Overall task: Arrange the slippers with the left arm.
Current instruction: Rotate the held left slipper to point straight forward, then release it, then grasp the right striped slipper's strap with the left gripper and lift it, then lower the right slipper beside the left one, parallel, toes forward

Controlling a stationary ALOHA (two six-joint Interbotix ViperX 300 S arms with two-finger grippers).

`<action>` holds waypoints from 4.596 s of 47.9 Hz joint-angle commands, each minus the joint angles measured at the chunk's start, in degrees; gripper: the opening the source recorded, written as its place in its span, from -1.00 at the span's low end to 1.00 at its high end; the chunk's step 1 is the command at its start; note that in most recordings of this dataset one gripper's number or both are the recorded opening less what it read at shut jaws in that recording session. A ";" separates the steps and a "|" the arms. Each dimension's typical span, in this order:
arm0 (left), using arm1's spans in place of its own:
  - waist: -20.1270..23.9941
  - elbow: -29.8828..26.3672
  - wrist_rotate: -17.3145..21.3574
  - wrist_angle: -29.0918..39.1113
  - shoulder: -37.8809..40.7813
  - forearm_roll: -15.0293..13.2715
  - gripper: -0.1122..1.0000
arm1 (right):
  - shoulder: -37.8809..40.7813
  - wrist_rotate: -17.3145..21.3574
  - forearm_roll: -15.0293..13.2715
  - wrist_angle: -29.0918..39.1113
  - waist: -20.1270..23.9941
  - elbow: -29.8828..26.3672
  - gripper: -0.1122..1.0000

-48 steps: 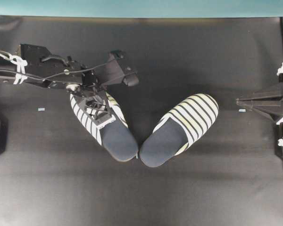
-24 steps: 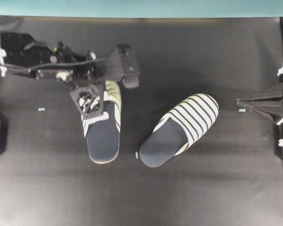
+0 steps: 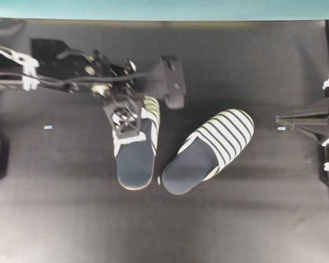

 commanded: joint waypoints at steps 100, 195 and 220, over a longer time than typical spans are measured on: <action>-7.38 -14.85 45.88 -30.06 17.93 -0.26 0.73 | 0.00 0.26 0.53 -0.70 -0.18 0.09 -0.81; -0.44 -20.39 12.04 -2.99 13.27 -0.26 -0.77 | -0.53 0.26 0.53 -1.14 -0.18 0.44 -0.81; -0.97 -17.84 12.92 -7.65 14.06 -0.35 -0.77 | -0.53 0.26 0.53 -1.41 -0.18 0.62 -0.81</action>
